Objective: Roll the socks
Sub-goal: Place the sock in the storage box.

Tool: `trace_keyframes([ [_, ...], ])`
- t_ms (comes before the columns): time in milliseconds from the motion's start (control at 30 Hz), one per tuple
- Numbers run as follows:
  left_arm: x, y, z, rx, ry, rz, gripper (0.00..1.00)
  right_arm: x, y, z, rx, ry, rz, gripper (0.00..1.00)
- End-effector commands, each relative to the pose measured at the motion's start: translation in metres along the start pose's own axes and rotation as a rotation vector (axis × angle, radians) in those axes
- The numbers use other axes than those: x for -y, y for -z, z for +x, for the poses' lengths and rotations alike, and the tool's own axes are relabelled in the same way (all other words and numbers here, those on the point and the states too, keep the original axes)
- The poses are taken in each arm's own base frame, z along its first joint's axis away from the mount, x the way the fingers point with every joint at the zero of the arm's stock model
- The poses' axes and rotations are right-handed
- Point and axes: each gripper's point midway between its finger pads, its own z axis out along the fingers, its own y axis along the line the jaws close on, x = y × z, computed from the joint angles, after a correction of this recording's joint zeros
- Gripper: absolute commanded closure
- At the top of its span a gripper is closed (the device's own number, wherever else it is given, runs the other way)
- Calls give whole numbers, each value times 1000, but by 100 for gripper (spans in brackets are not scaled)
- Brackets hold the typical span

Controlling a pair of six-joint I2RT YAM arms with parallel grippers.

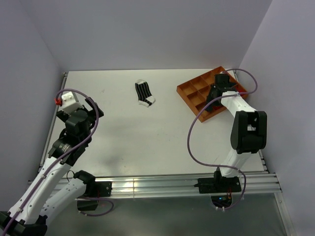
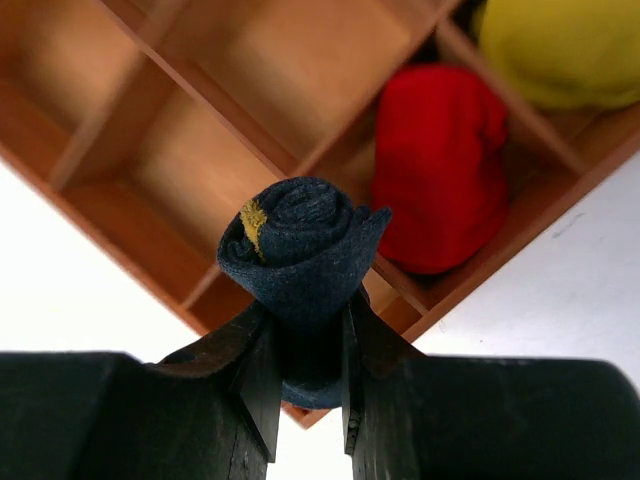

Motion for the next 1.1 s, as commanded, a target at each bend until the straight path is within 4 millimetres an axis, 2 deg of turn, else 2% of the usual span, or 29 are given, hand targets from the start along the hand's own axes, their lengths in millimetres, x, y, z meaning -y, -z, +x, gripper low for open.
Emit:
trace_keyframes([
  [0,-9,-5,-5,44,-27,-53,1,0,-12,6,-20,-21,-7,100],
  [133,-9,-7,-2,38,-41,-56,0,-2,-19,22,-68,-35,-21,100],
  [233,-10,-8,0,33,-47,-56,0,-8,-19,34,-116,-48,-59,100],
  [400,-10,-10,3,23,-54,-59,1,-5,-17,53,-192,-51,-48,100],
  [667,-8,-12,8,5,-65,-55,1,-6,-10,64,-258,-19,-54,100],
  [900,-8,-12,10,-1,-65,-51,1,-6,-23,81,-365,-9,-55,100],
  [1067,-8,-14,14,-14,-77,-57,0,-2,-32,81,-383,-9,-18,100],
])
